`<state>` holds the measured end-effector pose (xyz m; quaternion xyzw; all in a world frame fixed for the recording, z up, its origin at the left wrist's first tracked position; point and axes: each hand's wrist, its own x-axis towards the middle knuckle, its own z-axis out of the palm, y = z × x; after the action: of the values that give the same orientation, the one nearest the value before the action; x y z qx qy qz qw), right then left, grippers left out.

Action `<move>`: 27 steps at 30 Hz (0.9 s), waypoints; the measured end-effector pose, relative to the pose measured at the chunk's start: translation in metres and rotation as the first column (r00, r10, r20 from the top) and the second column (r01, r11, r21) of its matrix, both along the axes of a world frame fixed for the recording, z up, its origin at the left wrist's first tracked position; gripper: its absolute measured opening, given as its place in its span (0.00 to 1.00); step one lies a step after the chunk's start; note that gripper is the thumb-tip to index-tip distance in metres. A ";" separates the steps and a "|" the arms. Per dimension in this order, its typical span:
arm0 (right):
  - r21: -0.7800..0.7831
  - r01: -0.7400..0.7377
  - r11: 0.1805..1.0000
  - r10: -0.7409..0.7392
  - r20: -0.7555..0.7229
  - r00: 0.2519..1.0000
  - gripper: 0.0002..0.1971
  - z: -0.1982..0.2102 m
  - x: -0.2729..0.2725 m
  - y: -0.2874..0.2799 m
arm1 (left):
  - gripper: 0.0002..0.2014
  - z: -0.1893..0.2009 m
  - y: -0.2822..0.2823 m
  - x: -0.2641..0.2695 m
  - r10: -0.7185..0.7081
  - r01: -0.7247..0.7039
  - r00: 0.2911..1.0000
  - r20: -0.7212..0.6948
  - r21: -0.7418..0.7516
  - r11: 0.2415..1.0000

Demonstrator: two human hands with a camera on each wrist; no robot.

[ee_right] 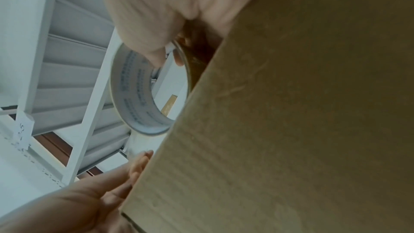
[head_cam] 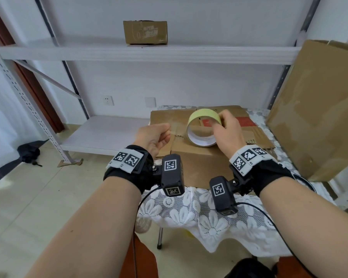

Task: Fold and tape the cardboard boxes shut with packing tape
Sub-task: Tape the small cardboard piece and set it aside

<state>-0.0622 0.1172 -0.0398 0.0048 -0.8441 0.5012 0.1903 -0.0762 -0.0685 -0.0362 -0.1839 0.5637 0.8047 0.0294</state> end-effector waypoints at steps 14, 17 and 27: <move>0.012 -0.034 0.999 0.035 -0.084 0.996 0.09 0.001 0.003 0.002 | 0.04 -0.009 -0.008 -0.013 -0.015 0.014 1.000 -0.019 -0.061 0.998; 0.017 -0.043 0.999 0.045 -0.093 0.995 0.08 0.002 0.004 0.002 | 0.06 -0.011 -0.012 -0.015 -0.025 0.024 1.000 -0.005 -0.054 0.998; 0.036 -0.213 0.976 0.213 -0.009 0.977 0.26 0.005 0.008 -0.006 | 0.05 -0.027 -0.016 -0.025 -0.067 0.072 0.991 0.113 -0.040 0.997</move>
<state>-0.0539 0.1115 -0.0351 0.1015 -0.8461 0.5040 0.1407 -0.1010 -0.0842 -0.0637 -0.2093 0.5847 0.7792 0.0846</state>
